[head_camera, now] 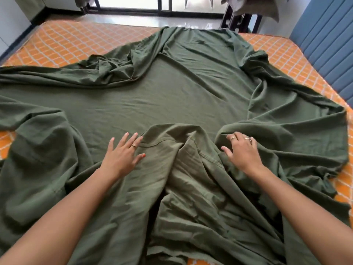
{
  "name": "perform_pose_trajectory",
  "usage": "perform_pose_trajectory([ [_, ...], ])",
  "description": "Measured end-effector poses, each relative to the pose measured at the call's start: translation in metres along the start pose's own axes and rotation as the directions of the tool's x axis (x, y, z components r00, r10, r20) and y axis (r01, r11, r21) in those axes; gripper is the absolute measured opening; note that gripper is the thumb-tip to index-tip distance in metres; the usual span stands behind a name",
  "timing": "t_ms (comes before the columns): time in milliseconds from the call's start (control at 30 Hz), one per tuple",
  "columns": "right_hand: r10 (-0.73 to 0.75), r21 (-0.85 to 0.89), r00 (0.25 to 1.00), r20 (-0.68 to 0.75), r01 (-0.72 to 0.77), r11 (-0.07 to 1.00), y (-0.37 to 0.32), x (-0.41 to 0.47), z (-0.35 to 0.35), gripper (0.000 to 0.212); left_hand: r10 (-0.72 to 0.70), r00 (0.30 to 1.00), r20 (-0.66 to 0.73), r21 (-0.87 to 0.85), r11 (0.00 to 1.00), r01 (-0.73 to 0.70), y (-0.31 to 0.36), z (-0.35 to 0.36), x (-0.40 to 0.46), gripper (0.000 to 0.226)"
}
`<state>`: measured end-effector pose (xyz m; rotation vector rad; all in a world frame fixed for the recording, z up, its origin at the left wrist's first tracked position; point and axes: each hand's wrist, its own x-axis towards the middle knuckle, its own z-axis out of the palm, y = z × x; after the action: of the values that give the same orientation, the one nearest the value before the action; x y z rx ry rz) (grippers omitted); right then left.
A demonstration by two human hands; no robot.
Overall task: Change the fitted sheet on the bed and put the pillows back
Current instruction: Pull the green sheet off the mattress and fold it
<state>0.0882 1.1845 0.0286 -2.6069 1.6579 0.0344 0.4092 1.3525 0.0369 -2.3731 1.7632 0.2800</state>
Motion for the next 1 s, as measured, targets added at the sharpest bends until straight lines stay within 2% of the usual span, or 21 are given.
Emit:
perform_pose_trajectory([
  [200, -0.005, -0.021, 1.000, -0.003, 0.005, 1.000, 0.010, 0.104, 0.007, 0.045, 0.086, 0.996, -0.039, 0.035, 0.996, -0.085, 0.034, -0.034, 0.109, 0.067],
  [433, -0.020, -0.054, 1.000, 0.019, 0.021, 0.998, 0.032, 0.221, 0.032, 0.048, 0.031, 0.998, -0.047, -0.043, 0.999, -0.033, 0.078, -0.036, 0.235, 0.081],
  [600, -0.007, -0.034, 0.998, 0.070, 0.009, 0.999, 0.045, 0.289, 0.057, 0.049, -0.026, 0.994, 0.110, -0.159, 0.986, 0.043, 0.100, -0.020, 0.300, 0.107],
  [667, 0.001, -0.033, 0.995, 0.098, 0.003, 0.999, 0.048, 0.311, 0.069, 0.050, -0.063, 0.982, 0.179, -0.177, 0.980, 0.096, 0.105, -0.005, 0.322, 0.112],
  [867, 0.026, 0.004, 0.986, 0.162, -0.027, 1.000, 0.045, 0.364, 0.100, 0.055, -0.125, 0.901, 0.414, -0.247, 0.938, 0.244, 0.116, 0.047, 0.360, 0.102],
  [1000, 0.093, 0.089, 0.966, 0.243, -0.117, 0.989, 0.037, 0.394, 0.112, 0.064, -0.160, 0.914, 0.374, -0.308, 0.908, 0.285, 0.122, 0.073, 0.362, 0.095],
])
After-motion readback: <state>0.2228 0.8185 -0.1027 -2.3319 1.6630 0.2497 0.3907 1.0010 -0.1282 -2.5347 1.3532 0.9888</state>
